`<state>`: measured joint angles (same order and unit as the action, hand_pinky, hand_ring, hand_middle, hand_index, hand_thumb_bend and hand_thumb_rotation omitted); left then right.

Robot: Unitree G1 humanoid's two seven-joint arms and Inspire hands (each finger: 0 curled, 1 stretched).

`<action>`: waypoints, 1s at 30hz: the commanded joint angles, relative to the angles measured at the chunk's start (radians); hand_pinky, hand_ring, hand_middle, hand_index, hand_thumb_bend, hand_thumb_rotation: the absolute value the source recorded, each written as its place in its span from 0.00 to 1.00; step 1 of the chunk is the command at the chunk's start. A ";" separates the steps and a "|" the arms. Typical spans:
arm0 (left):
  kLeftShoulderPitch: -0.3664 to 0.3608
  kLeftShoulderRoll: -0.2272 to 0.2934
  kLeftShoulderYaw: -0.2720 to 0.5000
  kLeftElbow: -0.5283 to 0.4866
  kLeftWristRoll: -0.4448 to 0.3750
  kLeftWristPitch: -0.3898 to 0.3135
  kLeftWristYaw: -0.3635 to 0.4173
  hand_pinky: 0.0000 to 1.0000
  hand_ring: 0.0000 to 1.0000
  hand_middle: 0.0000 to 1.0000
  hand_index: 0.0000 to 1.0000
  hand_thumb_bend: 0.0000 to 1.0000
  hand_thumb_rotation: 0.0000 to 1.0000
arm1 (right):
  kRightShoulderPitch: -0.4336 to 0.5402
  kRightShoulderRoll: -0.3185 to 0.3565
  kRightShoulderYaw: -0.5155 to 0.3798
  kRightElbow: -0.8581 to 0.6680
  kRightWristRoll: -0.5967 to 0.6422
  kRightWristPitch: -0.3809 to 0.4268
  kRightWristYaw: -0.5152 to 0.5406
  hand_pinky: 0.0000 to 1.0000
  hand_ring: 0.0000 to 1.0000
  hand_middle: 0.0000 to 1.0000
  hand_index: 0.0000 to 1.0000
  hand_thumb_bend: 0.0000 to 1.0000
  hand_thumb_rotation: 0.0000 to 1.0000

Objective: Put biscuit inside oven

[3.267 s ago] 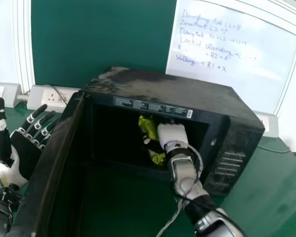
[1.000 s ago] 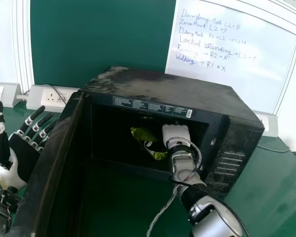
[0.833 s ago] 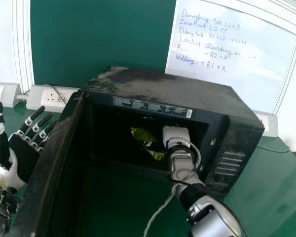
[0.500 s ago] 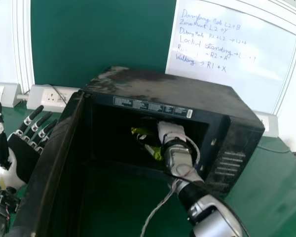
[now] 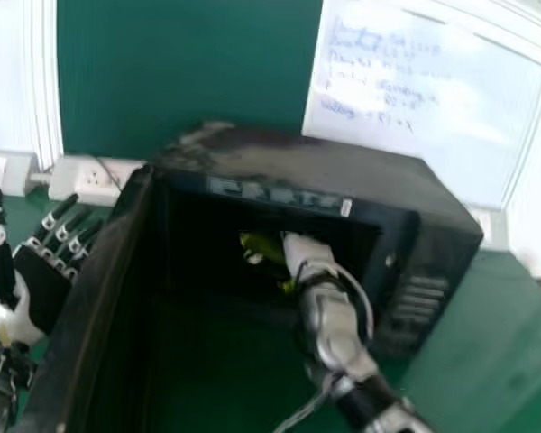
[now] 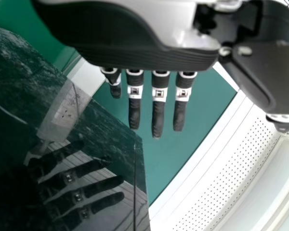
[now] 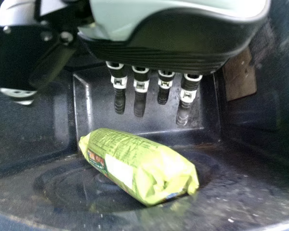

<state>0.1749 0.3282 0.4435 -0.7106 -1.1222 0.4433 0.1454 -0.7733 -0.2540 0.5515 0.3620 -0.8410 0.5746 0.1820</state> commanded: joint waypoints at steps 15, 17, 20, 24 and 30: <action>-0.004 0.013 0.013 0.035 -0.012 -0.004 -0.034 0.88 0.80 0.76 0.79 0.39 0.27 | 0.197 -0.034 -0.015 -0.313 -0.132 0.102 0.103 0.83 0.89 0.92 0.93 0.70 0.56; -0.003 0.014 0.013 0.037 -0.009 -0.004 -0.037 0.88 0.80 0.76 0.80 0.38 0.28 | 0.215 -0.040 -0.016 -0.340 -0.143 0.102 0.107 0.81 0.88 0.92 0.92 0.69 0.57; -0.002 0.014 0.009 0.033 0.000 -0.005 -0.036 0.88 0.80 0.76 0.80 0.39 0.28 | 0.242 -0.048 -0.019 -0.377 -0.160 0.098 0.111 0.80 0.88 0.91 0.92 0.67 0.58; -0.006 0.012 0.013 0.049 -0.003 -0.006 -0.050 0.86 0.79 0.75 0.79 0.39 0.28 | 0.284 -0.057 -0.030 -0.438 -0.182 0.095 0.125 0.79 0.87 0.91 0.92 0.66 0.62; -0.007 0.014 0.010 0.051 0.007 -0.006 -0.056 0.85 0.79 0.75 0.79 0.39 0.27 | 0.371 -0.053 -0.065 -0.560 -0.195 0.069 0.104 0.76 0.84 0.89 0.90 0.69 0.68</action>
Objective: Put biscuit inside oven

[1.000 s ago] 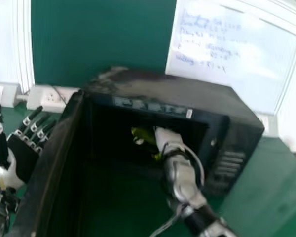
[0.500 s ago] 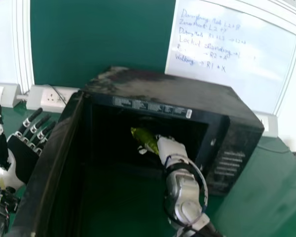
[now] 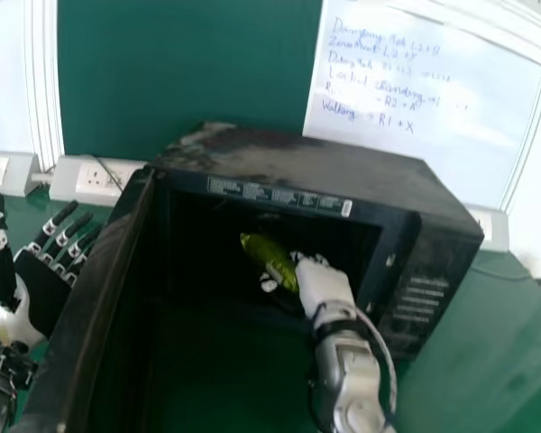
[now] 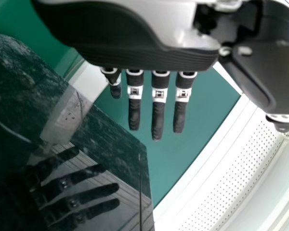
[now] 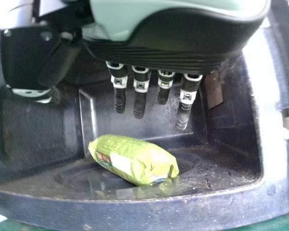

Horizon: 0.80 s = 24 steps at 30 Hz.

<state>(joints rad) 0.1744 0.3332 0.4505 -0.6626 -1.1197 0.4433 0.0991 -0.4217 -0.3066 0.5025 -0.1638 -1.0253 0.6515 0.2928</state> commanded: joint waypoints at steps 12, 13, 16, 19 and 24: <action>-0.009 0.003 0.001 0.011 0.009 -0.005 -0.013 0.84 0.78 0.74 0.76 0.42 0.25 | 0.198 0.003 -0.090 -0.284 -0.037 -0.043 0.014 0.76 0.83 0.87 0.88 0.71 0.62; -0.009 0.001 0.000 0.010 0.009 -0.006 -0.011 0.84 0.79 0.75 0.76 0.41 0.25 | 0.215 0.003 -0.097 -0.300 -0.036 -0.054 0.008 0.76 0.83 0.87 0.88 0.71 0.62; -0.012 0.001 0.004 0.017 -0.013 0.015 0.030 0.81 0.75 0.71 0.73 0.51 0.24 | 0.270 0.003 -0.123 -0.338 -0.024 -0.093 -0.022 0.74 0.82 0.85 0.87 0.71 0.59; -0.010 0.007 0.004 0.018 -0.022 0.021 0.036 0.81 0.73 0.69 0.69 0.63 0.23 | 0.327 0.008 -0.159 -0.368 0.005 -0.146 -0.065 0.71 0.81 0.83 0.86 0.72 0.55; -0.013 0.014 0.001 0.021 -0.019 0.032 0.042 0.83 0.73 0.69 0.68 0.65 0.24 | 0.405 0.017 -0.212 -0.409 0.038 -0.223 -0.129 0.69 0.80 0.82 0.86 0.74 0.56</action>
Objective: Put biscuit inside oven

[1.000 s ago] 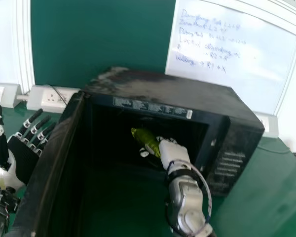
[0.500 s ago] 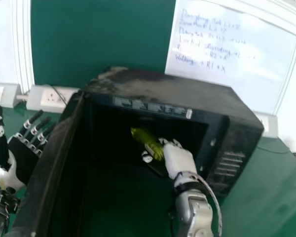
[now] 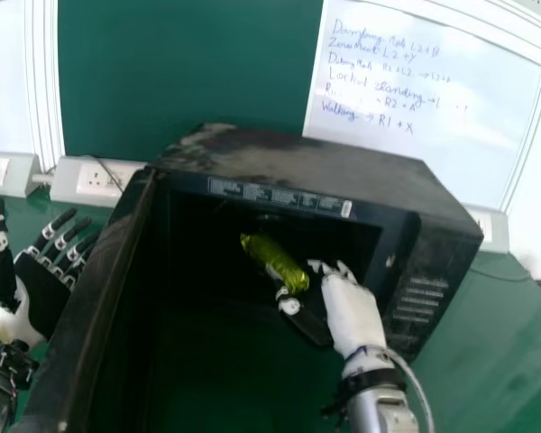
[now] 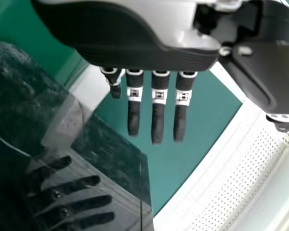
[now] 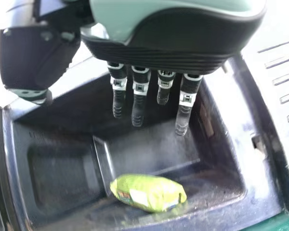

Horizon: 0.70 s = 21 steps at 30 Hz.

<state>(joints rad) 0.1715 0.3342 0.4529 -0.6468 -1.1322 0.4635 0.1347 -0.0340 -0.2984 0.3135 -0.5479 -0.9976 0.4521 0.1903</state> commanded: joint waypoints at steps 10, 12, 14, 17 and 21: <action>-0.014 0.009 -0.013 0.012 0.015 0.016 0.007 0.83 0.74 0.70 0.70 0.66 0.26 | 0.135 0.042 -0.112 -0.088 0.085 -0.134 -0.102 0.66 0.78 0.82 0.84 0.75 0.57; -0.016 0.006 -0.017 0.012 0.016 0.018 0.012 0.82 0.74 0.70 0.70 0.67 0.26 | 0.153 0.049 -0.138 -0.091 0.124 -0.160 -0.117 0.67 0.78 0.82 0.84 0.75 0.56; -0.019 0.006 -0.020 0.013 0.008 0.022 0.014 0.84 0.75 0.71 0.71 0.68 0.25 | 0.175 0.049 -0.168 -0.097 0.159 -0.187 -0.128 0.67 0.77 0.81 0.84 0.75 0.59; -0.022 0.009 -0.025 0.006 -0.010 0.031 0.012 0.87 0.80 0.76 0.77 0.62 0.26 | 0.208 0.055 -0.208 -0.112 0.217 -0.217 -0.129 0.69 0.78 0.82 0.84 0.77 0.61; -0.027 0.004 -0.034 0.002 -0.021 0.035 0.009 0.89 0.81 0.77 0.79 0.57 0.24 | 0.246 0.075 -0.264 -0.126 0.327 -0.257 -0.133 0.70 0.77 0.81 0.85 0.79 0.61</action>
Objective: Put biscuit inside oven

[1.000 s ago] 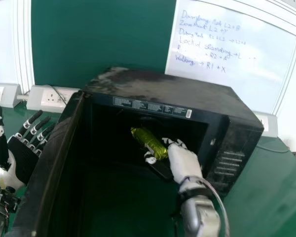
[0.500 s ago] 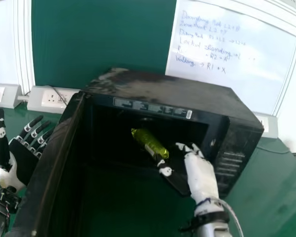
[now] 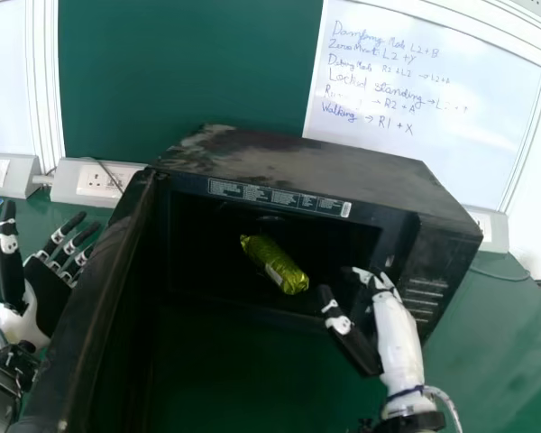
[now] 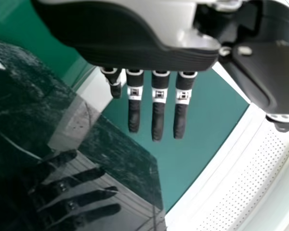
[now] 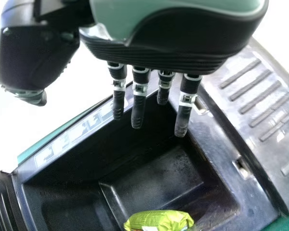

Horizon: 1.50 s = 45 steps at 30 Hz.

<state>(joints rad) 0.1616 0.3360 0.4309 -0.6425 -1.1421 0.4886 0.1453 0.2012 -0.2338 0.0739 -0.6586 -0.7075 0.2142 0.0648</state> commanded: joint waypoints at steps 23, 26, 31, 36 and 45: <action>0.001 0.008 -0.095 -0.072 0.027 0.017 0.005 0.95 0.85 0.83 0.87 0.46 0.34 | 0.073 0.106 -0.261 -0.095 0.365 0.032 -0.013 0.73 0.79 0.82 0.84 0.81 0.59; 0.003 0.007 -0.105 -0.073 0.032 0.015 -0.002 0.94 0.86 0.83 0.87 0.43 0.37 | 0.068 0.097 -0.281 -0.097 0.381 0.044 -0.009 0.73 0.80 0.82 0.84 0.80 0.59; 0.008 0.007 -0.120 -0.081 0.038 0.016 0.006 0.92 0.85 0.83 0.85 0.42 0.37 | 0.059 0.093 -0.298 -0.099 0.393 0.066 -0.008 0.71 0.79 0.82 0.83 0.79 0.59; 0.004 0.000 -0.137 -0.091 0.027 0.027 0.036 0.91 0.81 0.80 0.82 0.45 0.32 | 0.055 0.088 -0.312 -0.096 0.408 0.071 -0.005 0.69 0.79 0.83 0.83 0.79 0.60; -0.007 0.004 -0.159 -0.095 0.034 0.036 0.040 0.85 0.79 0.79 0.85 0.50 0.30 | 0.063 0.094 -0.337 -0.095 0.439 0.074 -0.008 0.68 0.79 0.83 0.83 0.81 0.60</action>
<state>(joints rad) 0.1692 0.3404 0.2806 -0.7323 -1.1101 0.5195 0.1788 0.2679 -0.1407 -0.2550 -0.7449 -0.2805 0.2788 0.0592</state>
